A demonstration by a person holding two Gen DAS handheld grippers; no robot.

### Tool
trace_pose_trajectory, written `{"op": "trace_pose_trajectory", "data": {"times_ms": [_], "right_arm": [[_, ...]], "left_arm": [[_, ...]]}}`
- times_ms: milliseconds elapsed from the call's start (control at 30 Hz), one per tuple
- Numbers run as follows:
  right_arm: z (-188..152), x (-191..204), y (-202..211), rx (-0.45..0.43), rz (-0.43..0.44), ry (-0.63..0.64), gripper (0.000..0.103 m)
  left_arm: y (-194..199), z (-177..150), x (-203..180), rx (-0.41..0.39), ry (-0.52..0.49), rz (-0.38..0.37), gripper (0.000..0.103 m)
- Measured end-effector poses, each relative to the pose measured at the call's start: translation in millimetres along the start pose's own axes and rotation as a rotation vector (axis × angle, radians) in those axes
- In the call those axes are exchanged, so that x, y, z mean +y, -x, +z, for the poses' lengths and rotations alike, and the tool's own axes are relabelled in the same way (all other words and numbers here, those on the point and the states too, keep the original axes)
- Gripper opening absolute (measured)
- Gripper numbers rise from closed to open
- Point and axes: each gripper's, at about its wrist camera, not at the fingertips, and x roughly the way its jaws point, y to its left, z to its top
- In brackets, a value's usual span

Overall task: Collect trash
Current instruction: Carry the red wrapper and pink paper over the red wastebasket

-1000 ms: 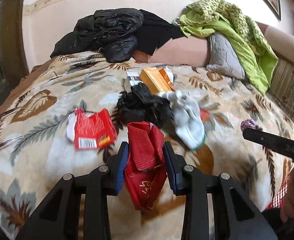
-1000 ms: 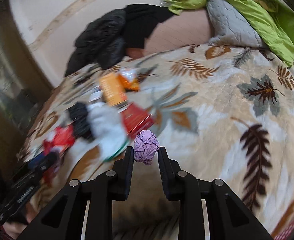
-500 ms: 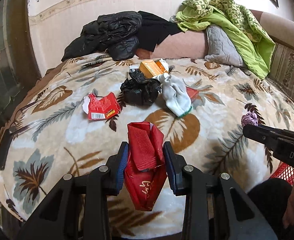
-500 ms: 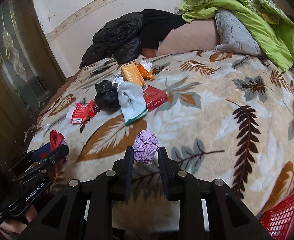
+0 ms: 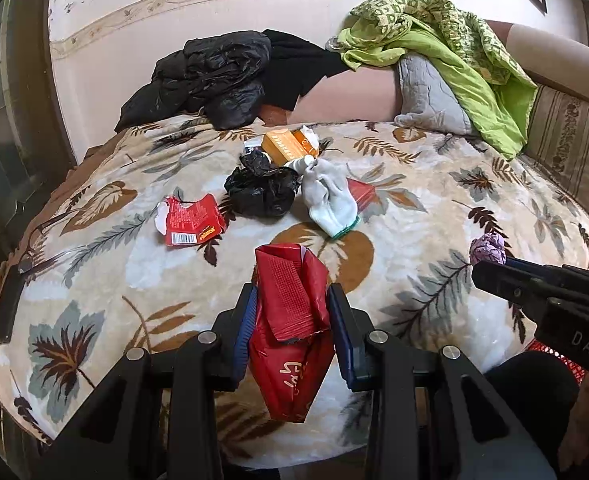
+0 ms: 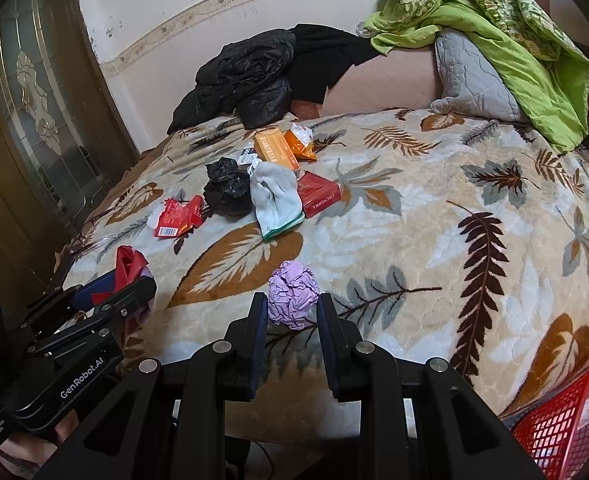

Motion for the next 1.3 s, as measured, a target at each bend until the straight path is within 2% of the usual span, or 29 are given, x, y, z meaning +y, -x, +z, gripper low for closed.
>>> {"op": "trace_pose_trajectory", "data": {"times_ms": [167,500,667,900,1300], "right_arm": [[2,-3,10,-0.02,-0.001,-0.017,0.027],[0,-6,22,-0.03,0.002,-0.036,0.027],[-1,-5,29,-0.043,-0.039,-0.013,0.027],[-4,1,35,-0.052,-0.101,0.038,0.027],[-7,-6,44,-0.06,-0.112,0.033,0.027]], "left_arm": [[10,4,-6,-0.022,-0.002,-0.03,0.034],[29,8,-15,-0.048,-0.022,-0.036,0.034],[32,9,-17,-0.064,-0.026,-0.038,0.034],[31,7,-24,-0.059,-0.043,-0.044,0.034],[28,5,-30,-0.039,-0.052,-0.07,0.034]]}}
